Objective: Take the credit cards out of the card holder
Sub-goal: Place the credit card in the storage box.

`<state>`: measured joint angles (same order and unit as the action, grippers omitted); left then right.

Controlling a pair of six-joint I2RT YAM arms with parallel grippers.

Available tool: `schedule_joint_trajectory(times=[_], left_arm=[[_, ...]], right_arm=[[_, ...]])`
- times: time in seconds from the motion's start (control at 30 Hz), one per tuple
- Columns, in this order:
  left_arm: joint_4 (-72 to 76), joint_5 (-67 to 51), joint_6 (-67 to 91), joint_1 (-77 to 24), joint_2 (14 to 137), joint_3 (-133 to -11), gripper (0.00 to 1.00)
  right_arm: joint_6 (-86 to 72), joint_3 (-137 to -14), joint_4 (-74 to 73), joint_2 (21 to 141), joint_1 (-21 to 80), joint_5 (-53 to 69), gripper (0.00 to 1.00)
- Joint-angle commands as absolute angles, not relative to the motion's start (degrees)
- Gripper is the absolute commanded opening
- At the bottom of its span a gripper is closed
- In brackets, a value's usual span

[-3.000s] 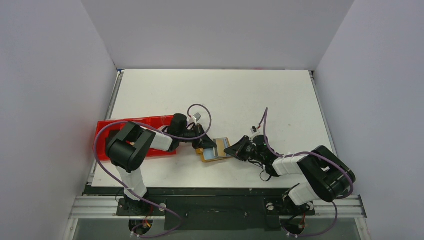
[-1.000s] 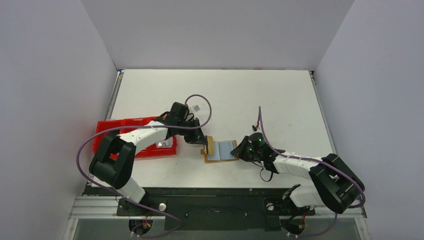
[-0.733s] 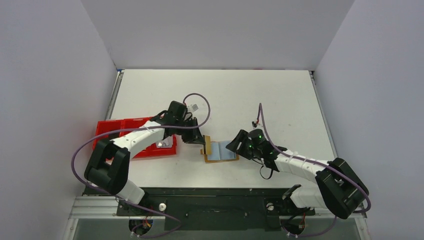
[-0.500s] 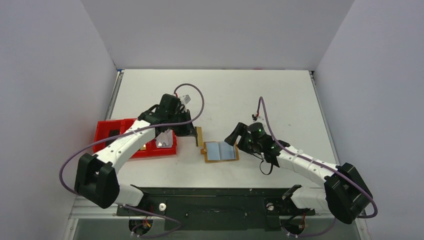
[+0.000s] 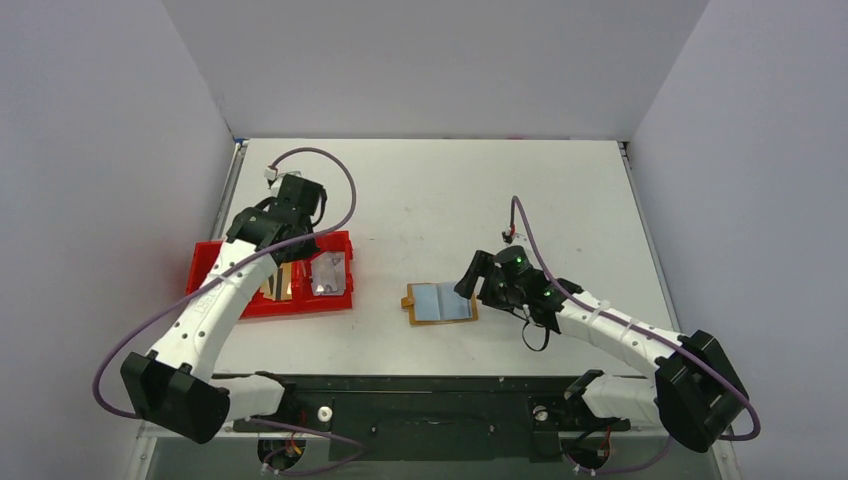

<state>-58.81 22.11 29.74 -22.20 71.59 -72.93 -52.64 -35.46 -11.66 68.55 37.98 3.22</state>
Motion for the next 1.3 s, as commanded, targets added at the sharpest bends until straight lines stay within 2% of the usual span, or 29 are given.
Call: schedule_joint_trajectory(times=[0.0,0.13,0.33,0.63,0.67,0.73,0.77,0.83,1.03,1.27], left_arm=[[-65.6,38.5,28.9,-18.3,74.9,-75.4,0.0],[-63.6,41.9,26.7,-14.3,79.9,-75.0,0.0],[-57.5,40.1,23.8,-9.7,86.8,-71.8,0.0],[-54.0,38.2,22.9,-8.4,93.9,-70.2,0.0],[-54.0,38.2,23.0,-8.3,94.1,-70.2,0.02],[-54.2,38.3,23.2,-8.2,94.5,-70.3,0.13],[-54.2,38.4,23.2,-8.0,94.7,-70.3,0.24],[-54.3,38.1,23.3,-7.8,94.7,-70.4,0.32],[-54.5,34.6,23.6,-7.9,92.3,-71.1,0.41],[-55.3,26.1,23.6,-10.2,85.8,-73.0,0.45]], right_arm=[[-50.3,-37.7,-12.3,66.3,38.5,2.2,0.72],[-50.0,-37.2,-12.3,65.8,38.4,2.4,0.73],[-49.9,-36.6,-12.4,64.8,38.4,2.2,0.73],[-50.3,-36.0,-12.5,63.8,38.4,1.8,0.73],[-50.3,-35.9,-12.6,63.6,38.4,1.8,0.73],[-50.3,-35.7,-12.8,63.3,38.4,1.7,0.73],[-50.3,-35.8,-12.9,63.3,38.4,1.6,0.73],[-50.3,-35.7,-13.1,63.1,38.4,1.5,0.73],[-50.3,-36.0,-13.7,63.6,38.7,0.7,0.73],[-50.9,-37.7,-14.0,67.7,42.2,-2.6,0.72]])
